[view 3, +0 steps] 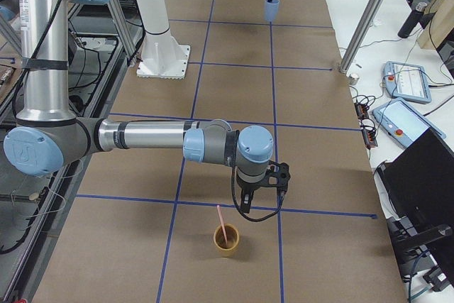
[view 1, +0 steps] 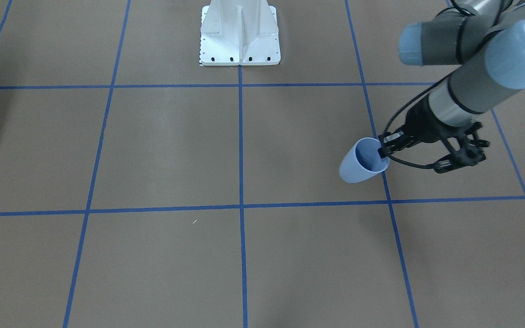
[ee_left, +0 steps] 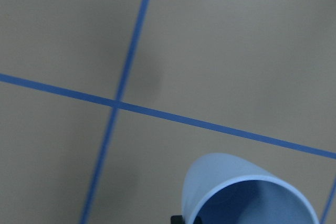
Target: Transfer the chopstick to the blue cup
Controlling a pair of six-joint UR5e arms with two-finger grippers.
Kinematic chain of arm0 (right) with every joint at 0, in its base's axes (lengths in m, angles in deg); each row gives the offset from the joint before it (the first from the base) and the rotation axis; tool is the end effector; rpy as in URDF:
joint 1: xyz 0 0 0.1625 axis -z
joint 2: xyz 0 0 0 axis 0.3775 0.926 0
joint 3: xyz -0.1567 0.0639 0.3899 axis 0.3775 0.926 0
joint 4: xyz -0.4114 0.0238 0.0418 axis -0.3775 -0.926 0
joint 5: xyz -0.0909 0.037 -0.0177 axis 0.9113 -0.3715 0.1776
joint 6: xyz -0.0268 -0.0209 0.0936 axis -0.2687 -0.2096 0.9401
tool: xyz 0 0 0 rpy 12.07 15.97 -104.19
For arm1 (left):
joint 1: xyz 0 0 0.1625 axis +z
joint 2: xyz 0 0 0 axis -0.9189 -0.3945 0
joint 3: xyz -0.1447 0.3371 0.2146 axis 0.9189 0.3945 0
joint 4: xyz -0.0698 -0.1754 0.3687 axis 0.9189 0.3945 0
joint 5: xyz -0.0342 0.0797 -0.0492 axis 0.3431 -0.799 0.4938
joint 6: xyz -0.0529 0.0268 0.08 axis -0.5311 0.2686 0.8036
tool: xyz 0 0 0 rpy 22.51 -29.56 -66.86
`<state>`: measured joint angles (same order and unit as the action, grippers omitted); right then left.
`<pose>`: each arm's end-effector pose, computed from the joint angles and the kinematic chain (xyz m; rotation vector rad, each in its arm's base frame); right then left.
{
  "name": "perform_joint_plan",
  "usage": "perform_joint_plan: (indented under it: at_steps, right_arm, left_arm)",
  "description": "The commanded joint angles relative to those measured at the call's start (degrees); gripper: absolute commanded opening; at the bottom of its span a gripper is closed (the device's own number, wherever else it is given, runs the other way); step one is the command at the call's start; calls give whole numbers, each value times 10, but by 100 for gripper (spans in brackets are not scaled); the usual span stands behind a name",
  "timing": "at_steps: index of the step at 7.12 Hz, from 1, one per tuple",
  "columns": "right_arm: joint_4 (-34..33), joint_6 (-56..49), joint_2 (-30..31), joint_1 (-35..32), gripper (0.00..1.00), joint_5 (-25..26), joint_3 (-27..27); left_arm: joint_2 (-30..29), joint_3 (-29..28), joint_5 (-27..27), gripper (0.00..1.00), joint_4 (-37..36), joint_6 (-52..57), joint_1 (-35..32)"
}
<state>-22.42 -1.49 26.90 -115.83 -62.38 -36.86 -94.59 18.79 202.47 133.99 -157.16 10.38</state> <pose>0.0920 -0.4578 0.6346 -0.0341 -0.7894 0.1295 0.3078 -0.5767 0.2366 -0.1842 0.9631 -0.2812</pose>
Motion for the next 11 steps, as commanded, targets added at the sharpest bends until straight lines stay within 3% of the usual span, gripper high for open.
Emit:
perform_joint_plan:
  at_steps: [1, 3, 8, 11]
  right_arm:
    - [0, 0, 1, 0, 100, 4, -4]
    - [0, 0, 1, 0, 100, 1, -4]
    - [0, 0, 1, 0, 100, 0, -4]
    - [0, 0, -2, 0, 100, 0, -4]
  left_arm:
    - [-104, -38, -55, 0, -6, -152, 85]
    - [-174, -89, -102, 0, -6, -218, 144]
    - [-168, -108, -181, 0, -5, -218, 221]
    - [-172, -133, -186, 0, 15, -213, 216]
